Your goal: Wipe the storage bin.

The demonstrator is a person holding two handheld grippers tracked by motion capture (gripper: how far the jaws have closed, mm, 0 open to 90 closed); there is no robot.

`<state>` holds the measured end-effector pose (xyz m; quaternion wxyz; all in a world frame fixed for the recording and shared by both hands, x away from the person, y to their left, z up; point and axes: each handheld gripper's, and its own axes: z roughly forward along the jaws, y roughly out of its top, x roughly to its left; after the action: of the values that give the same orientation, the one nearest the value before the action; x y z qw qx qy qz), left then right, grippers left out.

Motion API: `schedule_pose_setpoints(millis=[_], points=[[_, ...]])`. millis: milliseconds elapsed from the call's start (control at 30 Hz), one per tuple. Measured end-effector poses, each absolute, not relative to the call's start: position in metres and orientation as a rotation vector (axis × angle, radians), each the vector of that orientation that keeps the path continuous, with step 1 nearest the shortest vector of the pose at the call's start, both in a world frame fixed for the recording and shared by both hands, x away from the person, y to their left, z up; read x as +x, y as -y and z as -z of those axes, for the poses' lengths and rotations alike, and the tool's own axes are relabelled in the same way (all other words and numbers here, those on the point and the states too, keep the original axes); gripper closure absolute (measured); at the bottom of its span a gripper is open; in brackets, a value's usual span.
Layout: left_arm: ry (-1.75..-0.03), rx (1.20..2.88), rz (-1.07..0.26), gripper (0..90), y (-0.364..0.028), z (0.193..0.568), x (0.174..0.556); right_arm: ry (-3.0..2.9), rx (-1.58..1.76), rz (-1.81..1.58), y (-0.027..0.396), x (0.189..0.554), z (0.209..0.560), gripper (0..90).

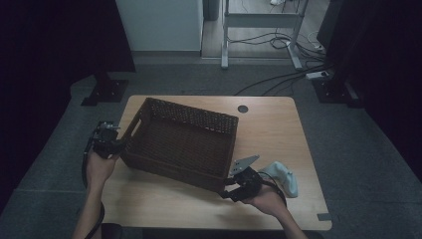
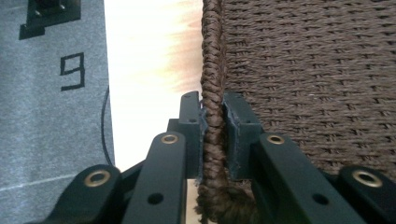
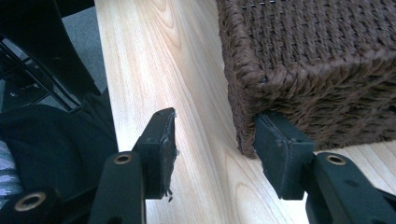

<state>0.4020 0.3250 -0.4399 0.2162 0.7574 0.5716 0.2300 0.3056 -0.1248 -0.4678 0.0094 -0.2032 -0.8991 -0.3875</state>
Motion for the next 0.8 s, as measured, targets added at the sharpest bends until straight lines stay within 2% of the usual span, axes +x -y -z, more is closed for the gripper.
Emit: schedule_pose_setpoints(millis=[67,167,233,333,700,800], points=[[-1.560,2.105,-0.630,71.0,-0.323,0.439,0.409,2.801,-0.630,1.217,0.122,0.305,0.468,47.7],[-1.525,2.016,-0.635,50.8,-0.321,0.426,0.409,2.797,-0.606,1.231,0.115,0.303,0.469,47.5],[-1.522,1.964,-0.650,40.9,-0.318,0.417,0.404,2.805,-0.581,1.231,0.109,0.301,0.470,47.4],[-1.497,1.982,-0.690,31.7,-0.307,0.407,0.392,2.809,-0.552,1.233,0.100,0.299,0.470,47.3],[-1.431,1.999,-0.645,23.4,-0.280,0.411,0.353,2.845,-0.406,1.221,0.056,0.295,0.470,44.7],[-1.438,1.977,-0.599,21.4,-0.273,0.417,0.354,2.930,-0.442,1.158,0.063,0.297,0.471,38.4]])
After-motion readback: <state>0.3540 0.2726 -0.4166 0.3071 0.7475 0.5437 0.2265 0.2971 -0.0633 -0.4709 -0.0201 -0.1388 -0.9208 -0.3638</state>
